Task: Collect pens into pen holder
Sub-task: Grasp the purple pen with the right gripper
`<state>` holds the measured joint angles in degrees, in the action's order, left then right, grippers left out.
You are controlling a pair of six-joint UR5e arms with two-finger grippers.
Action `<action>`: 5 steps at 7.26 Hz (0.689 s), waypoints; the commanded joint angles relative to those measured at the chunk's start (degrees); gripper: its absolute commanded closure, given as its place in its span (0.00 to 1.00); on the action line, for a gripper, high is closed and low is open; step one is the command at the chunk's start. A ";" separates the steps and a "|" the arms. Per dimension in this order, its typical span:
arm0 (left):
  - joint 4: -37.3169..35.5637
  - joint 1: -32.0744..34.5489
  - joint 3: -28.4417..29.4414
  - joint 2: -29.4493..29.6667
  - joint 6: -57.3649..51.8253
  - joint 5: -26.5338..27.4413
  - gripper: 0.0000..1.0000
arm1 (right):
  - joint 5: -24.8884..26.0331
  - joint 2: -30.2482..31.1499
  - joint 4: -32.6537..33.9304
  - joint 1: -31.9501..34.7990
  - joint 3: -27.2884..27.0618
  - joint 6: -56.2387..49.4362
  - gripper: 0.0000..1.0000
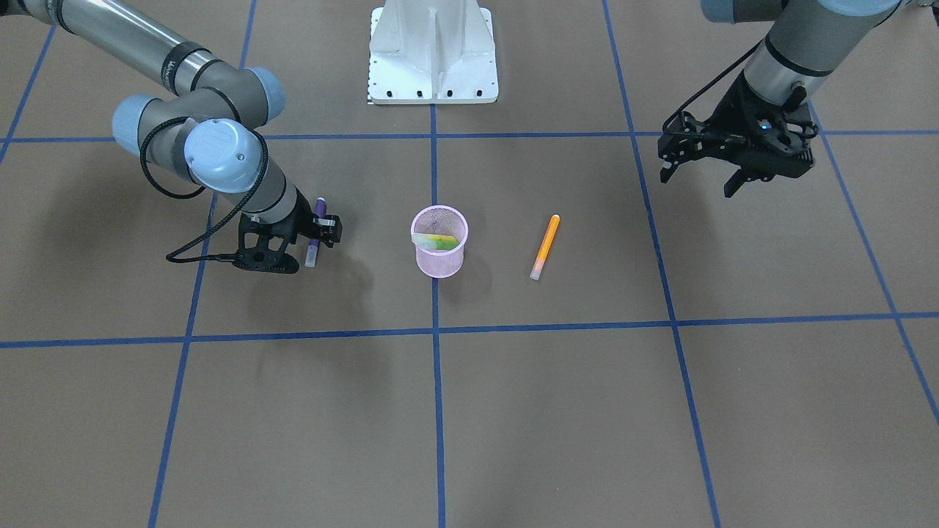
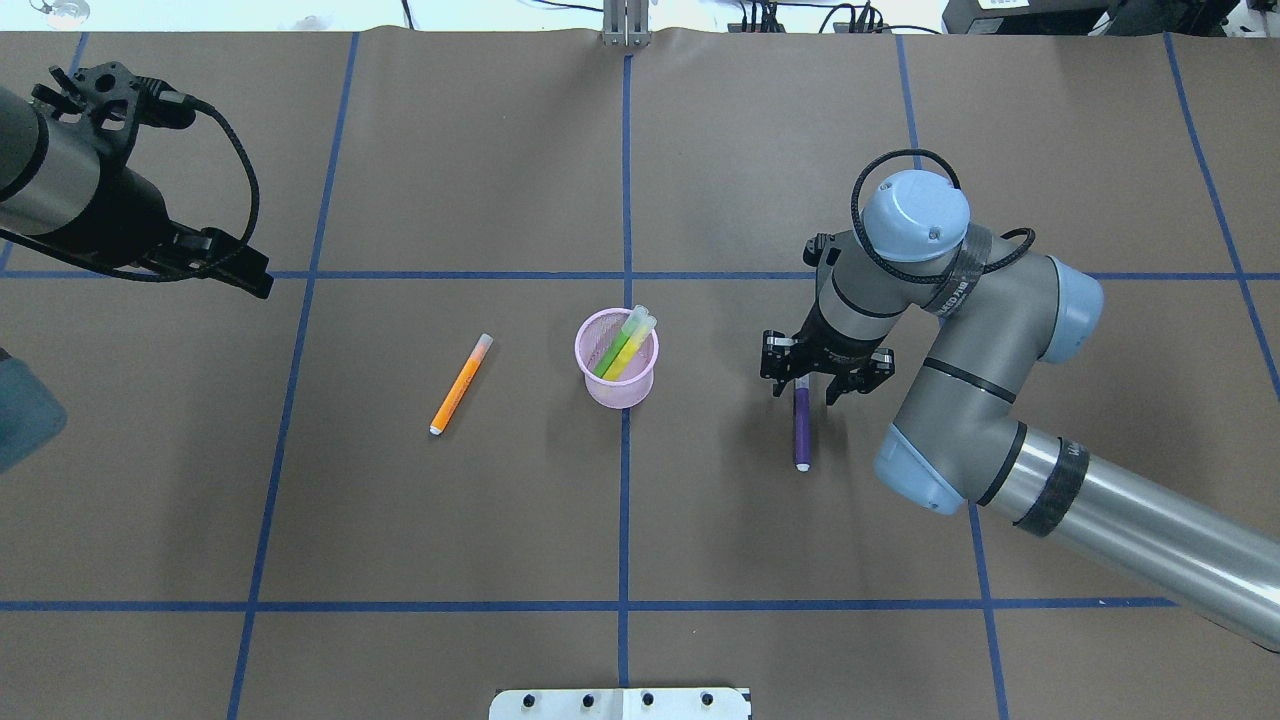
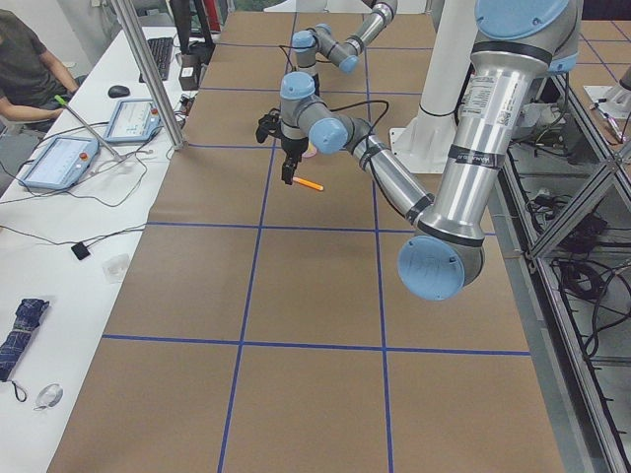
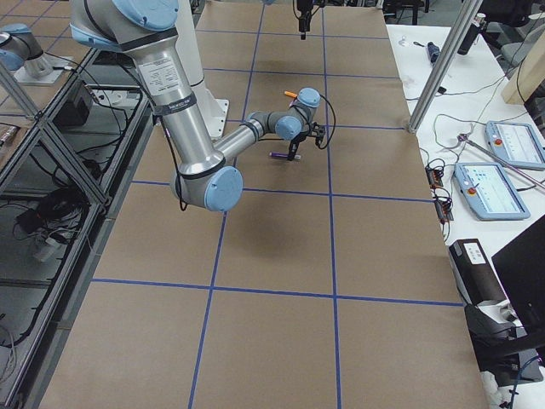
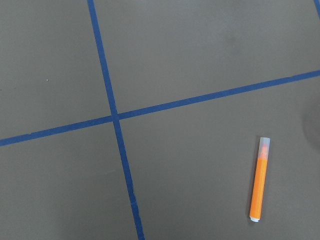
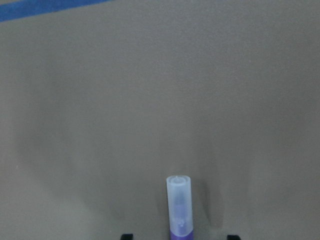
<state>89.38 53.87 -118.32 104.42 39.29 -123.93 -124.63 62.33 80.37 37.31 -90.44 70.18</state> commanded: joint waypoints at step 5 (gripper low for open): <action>0.00 0.01 0.02 0.00 0.00 0.00 0.01 | -0.09 0.34 -0.04 -0.74 0.09 0.22 0.67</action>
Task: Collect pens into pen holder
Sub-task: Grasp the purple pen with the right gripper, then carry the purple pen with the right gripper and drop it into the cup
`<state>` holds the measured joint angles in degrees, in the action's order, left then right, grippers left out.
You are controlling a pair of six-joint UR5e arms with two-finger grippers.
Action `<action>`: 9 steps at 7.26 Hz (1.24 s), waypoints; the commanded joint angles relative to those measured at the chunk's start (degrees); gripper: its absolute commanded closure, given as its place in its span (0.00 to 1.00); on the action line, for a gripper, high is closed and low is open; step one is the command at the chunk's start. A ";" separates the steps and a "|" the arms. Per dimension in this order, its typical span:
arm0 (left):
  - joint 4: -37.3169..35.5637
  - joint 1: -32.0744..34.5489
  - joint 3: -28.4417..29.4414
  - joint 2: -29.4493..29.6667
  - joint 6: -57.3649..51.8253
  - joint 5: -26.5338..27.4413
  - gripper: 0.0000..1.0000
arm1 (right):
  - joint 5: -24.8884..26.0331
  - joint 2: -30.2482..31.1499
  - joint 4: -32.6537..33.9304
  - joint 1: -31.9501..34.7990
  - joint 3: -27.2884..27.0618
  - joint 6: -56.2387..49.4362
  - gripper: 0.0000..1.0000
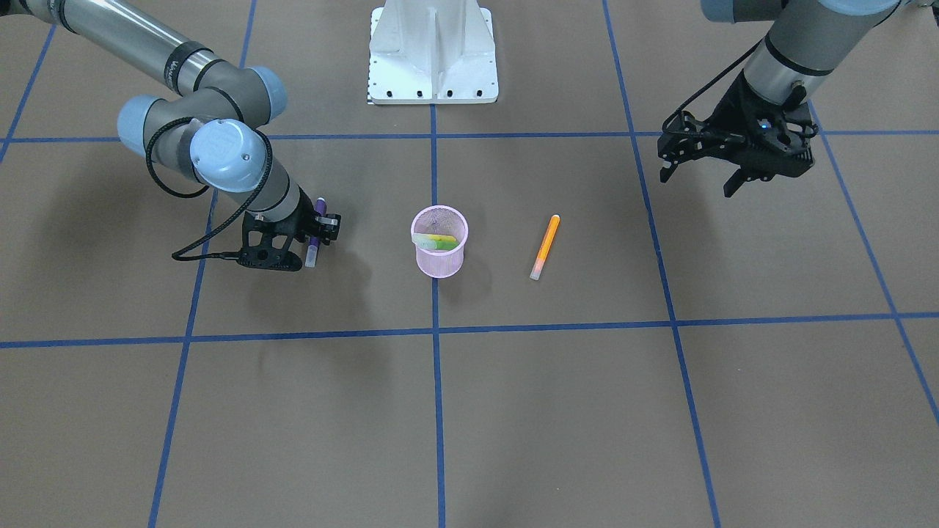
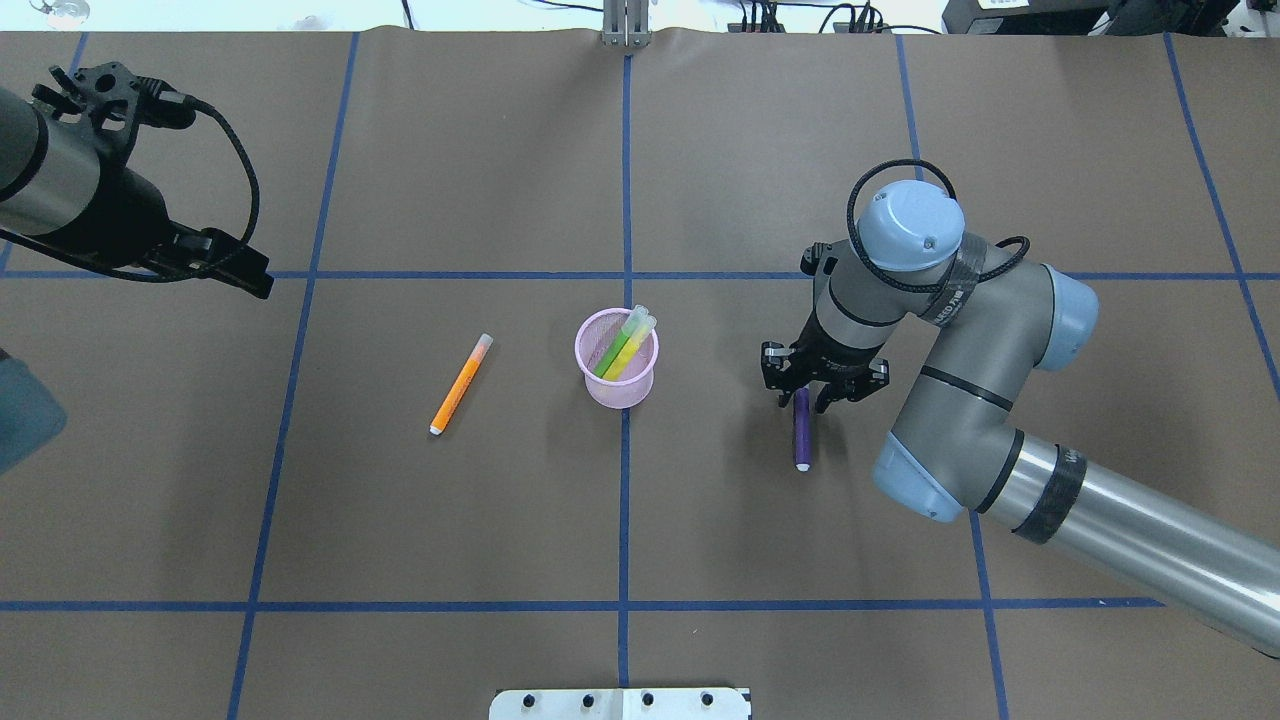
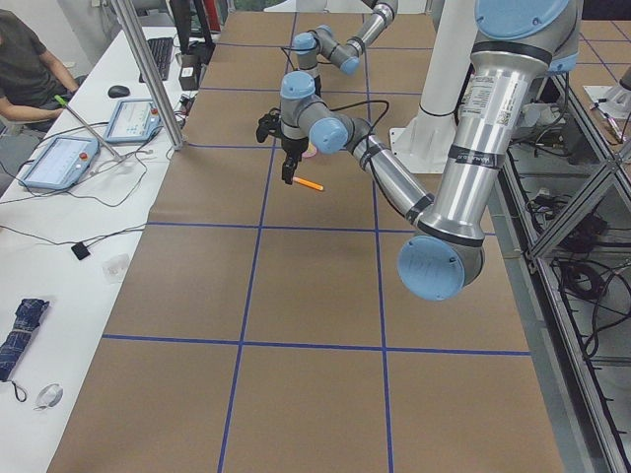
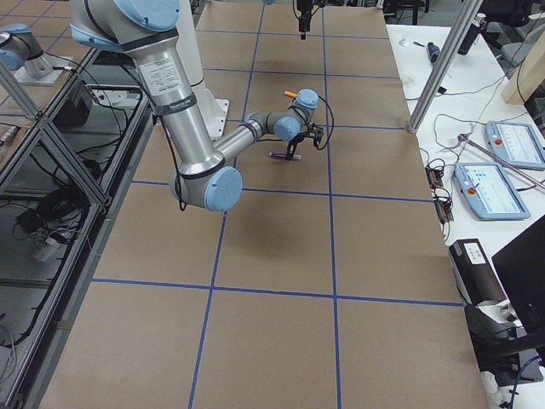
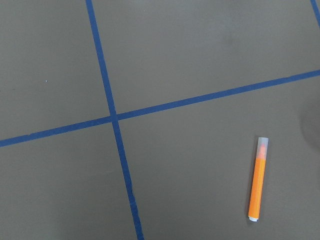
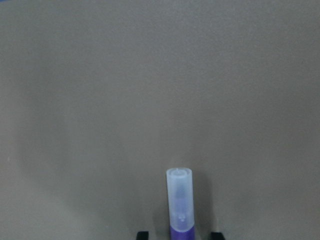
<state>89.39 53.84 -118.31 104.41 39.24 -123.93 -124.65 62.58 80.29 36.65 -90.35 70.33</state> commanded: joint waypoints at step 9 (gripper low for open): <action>0.35 1.36 -3.42 1.58 -0.39 0.35 0.00 | 50.08 -1.49 -0.05 -11.81 -21.71 19.19 1.00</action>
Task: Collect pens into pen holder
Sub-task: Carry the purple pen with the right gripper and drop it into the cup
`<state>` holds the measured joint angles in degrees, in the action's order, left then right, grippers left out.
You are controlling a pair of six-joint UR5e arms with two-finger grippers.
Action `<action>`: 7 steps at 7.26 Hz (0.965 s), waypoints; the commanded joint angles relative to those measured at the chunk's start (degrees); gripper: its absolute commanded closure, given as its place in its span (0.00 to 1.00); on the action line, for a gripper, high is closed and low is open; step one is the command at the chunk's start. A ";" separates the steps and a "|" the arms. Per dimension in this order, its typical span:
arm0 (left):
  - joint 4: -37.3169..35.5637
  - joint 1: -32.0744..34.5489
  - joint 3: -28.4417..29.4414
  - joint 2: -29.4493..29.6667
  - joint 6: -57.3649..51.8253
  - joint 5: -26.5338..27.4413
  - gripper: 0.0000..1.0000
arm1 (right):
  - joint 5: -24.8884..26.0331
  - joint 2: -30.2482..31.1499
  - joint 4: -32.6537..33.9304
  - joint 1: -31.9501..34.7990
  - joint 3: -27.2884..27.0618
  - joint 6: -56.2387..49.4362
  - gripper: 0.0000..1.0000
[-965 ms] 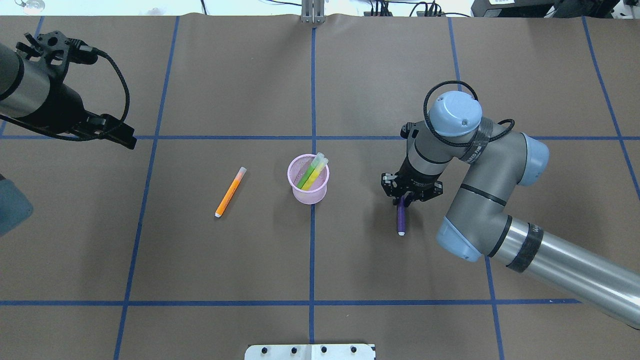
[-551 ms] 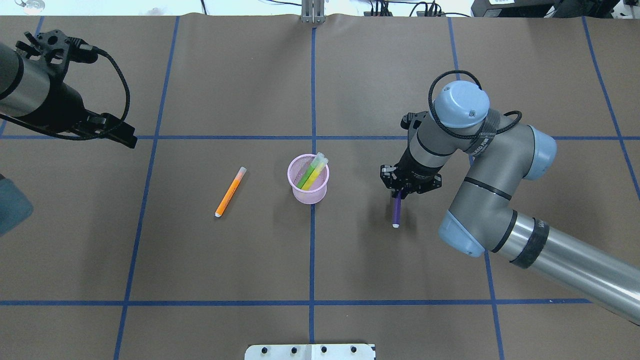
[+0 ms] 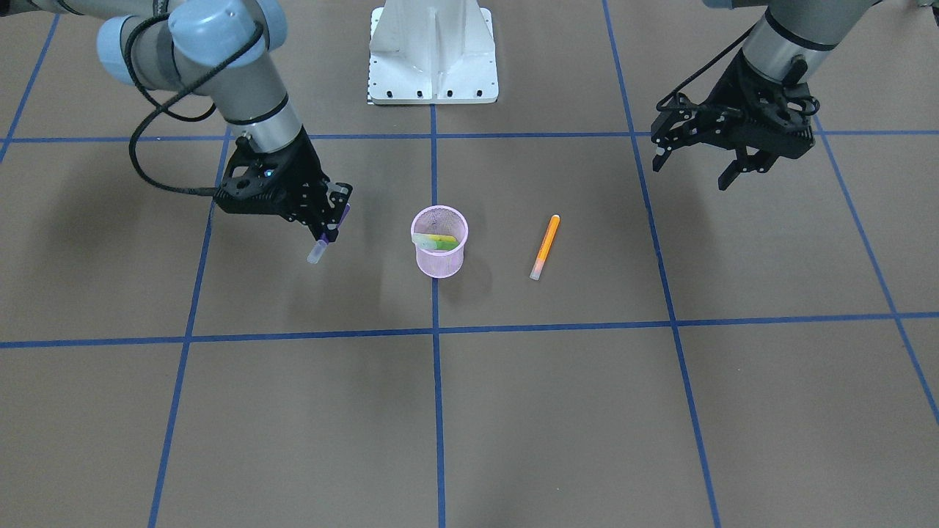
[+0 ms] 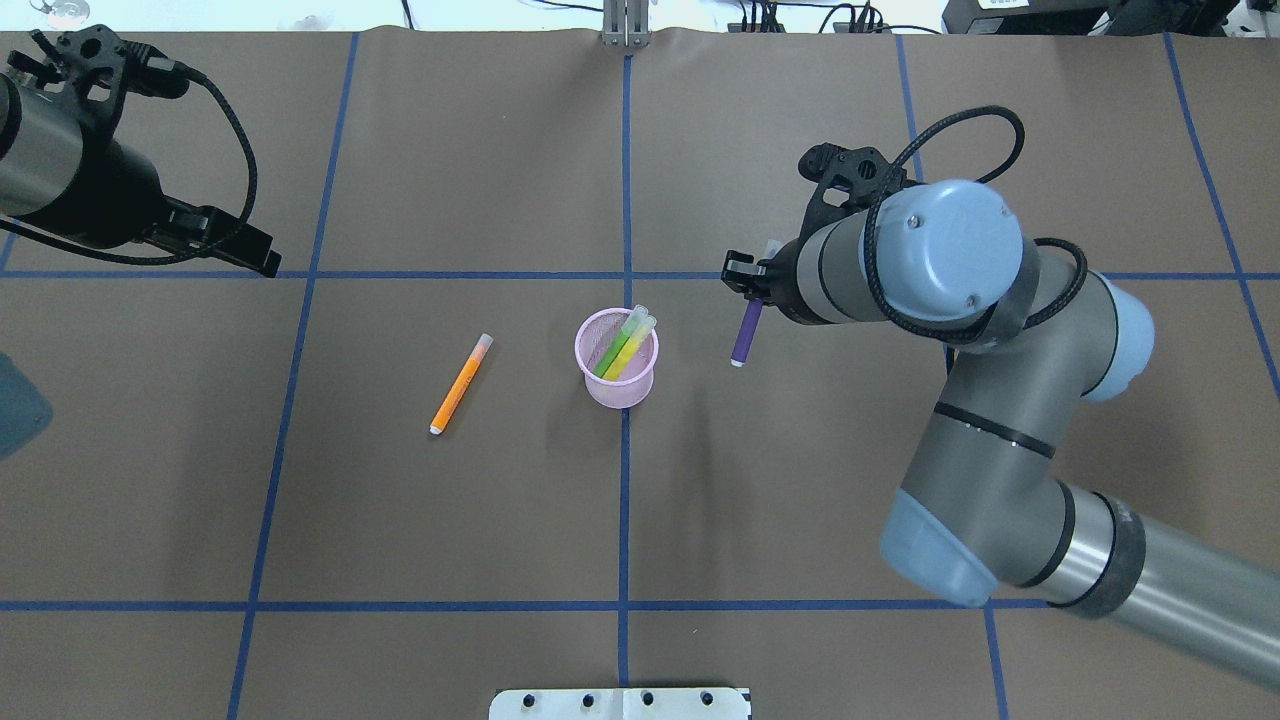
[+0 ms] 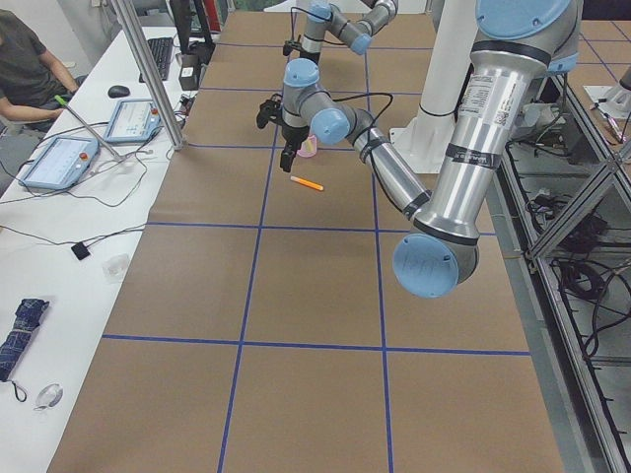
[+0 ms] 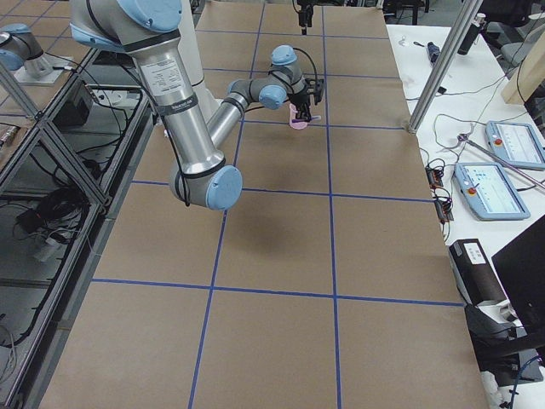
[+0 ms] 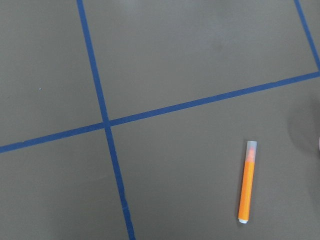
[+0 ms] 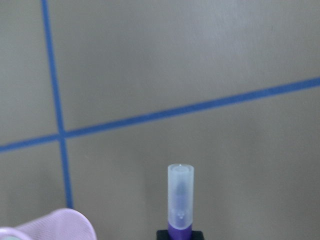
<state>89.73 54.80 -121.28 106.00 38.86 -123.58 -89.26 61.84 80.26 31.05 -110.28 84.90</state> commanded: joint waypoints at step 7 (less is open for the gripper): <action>0.10 0.66 1.31 -0.26 -0.10 1.33 0.00 | 29.58 -8.84 -0.28 -13.81 6.47 7.47 0.97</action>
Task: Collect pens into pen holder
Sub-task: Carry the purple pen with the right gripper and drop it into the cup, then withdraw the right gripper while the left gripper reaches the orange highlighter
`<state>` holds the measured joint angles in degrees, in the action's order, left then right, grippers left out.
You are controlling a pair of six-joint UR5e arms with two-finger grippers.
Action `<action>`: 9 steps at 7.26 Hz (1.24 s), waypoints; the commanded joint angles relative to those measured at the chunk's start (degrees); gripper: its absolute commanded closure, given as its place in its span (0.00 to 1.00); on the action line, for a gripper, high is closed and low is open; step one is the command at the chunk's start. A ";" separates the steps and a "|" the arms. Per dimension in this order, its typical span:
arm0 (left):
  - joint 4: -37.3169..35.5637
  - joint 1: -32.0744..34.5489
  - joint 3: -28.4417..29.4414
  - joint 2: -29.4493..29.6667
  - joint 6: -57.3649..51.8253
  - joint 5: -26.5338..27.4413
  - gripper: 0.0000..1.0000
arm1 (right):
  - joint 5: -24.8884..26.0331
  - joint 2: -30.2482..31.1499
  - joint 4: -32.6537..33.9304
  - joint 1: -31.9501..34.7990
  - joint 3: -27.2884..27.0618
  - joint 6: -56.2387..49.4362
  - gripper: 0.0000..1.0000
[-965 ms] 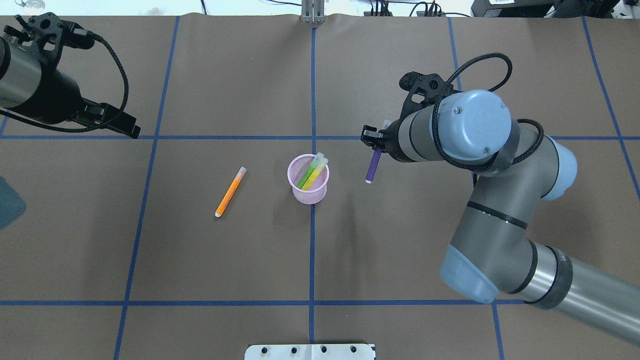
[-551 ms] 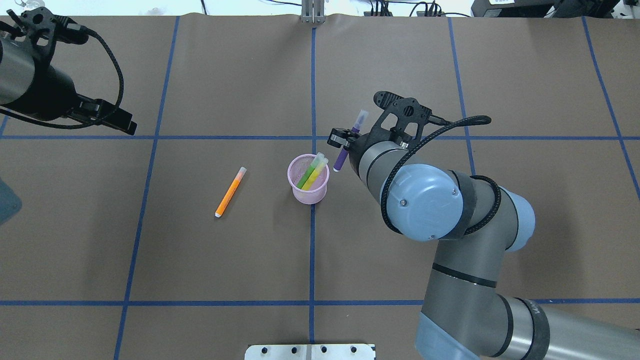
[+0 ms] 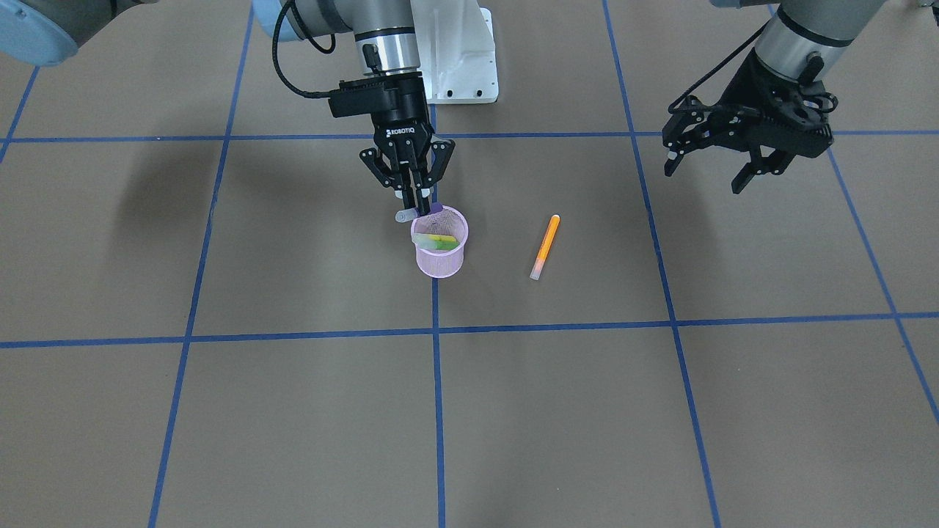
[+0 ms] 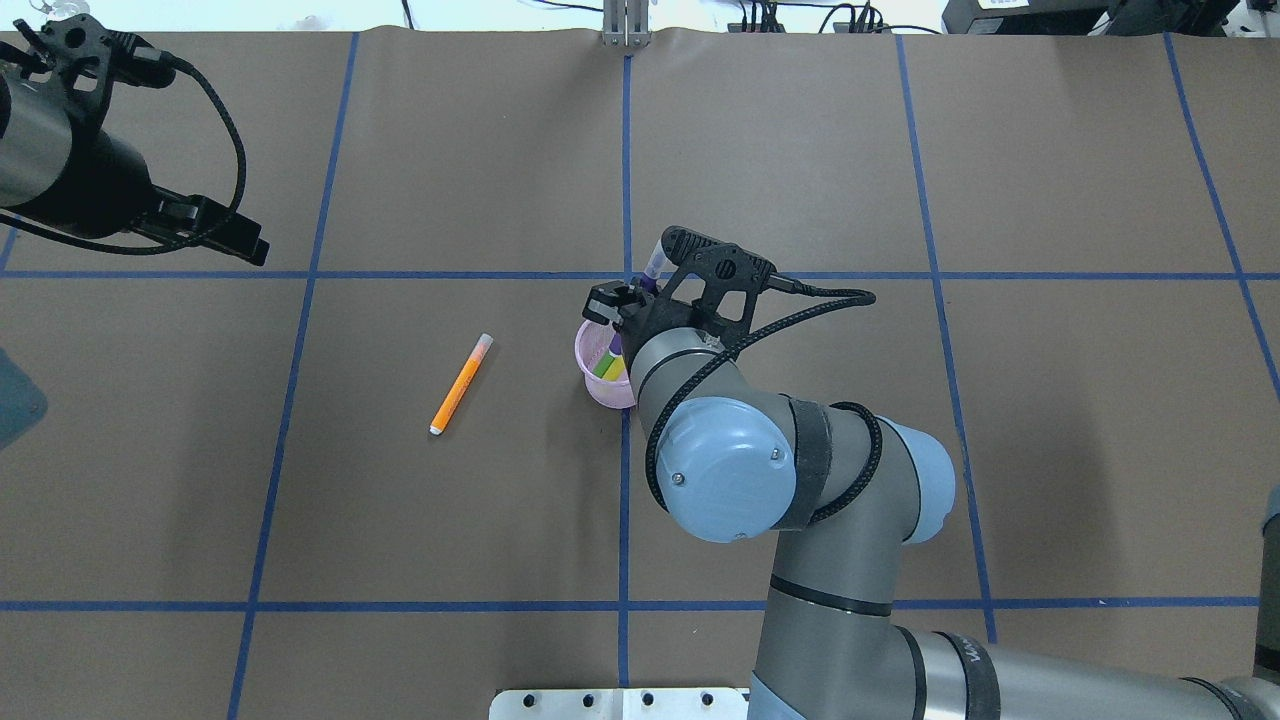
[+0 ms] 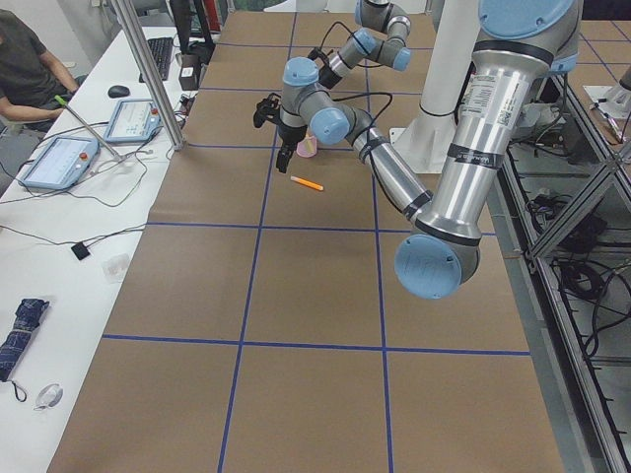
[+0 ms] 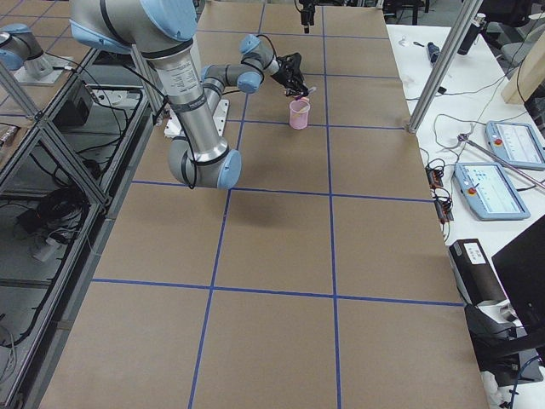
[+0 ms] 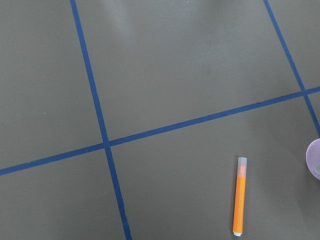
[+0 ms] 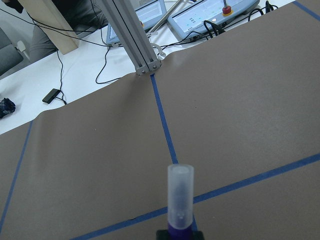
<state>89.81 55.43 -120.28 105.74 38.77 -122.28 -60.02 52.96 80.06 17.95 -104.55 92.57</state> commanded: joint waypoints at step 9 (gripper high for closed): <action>0.98 -13.82 16.90 10.19 -2.85 0.20 0.08 | -33.42 14.96 -0.25 18.64 -9.62 -13.88 0.01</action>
<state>91.16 45.75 -106.12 115.37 41.26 -122.14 -83.79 64.98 79.79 30.06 -113.52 83.34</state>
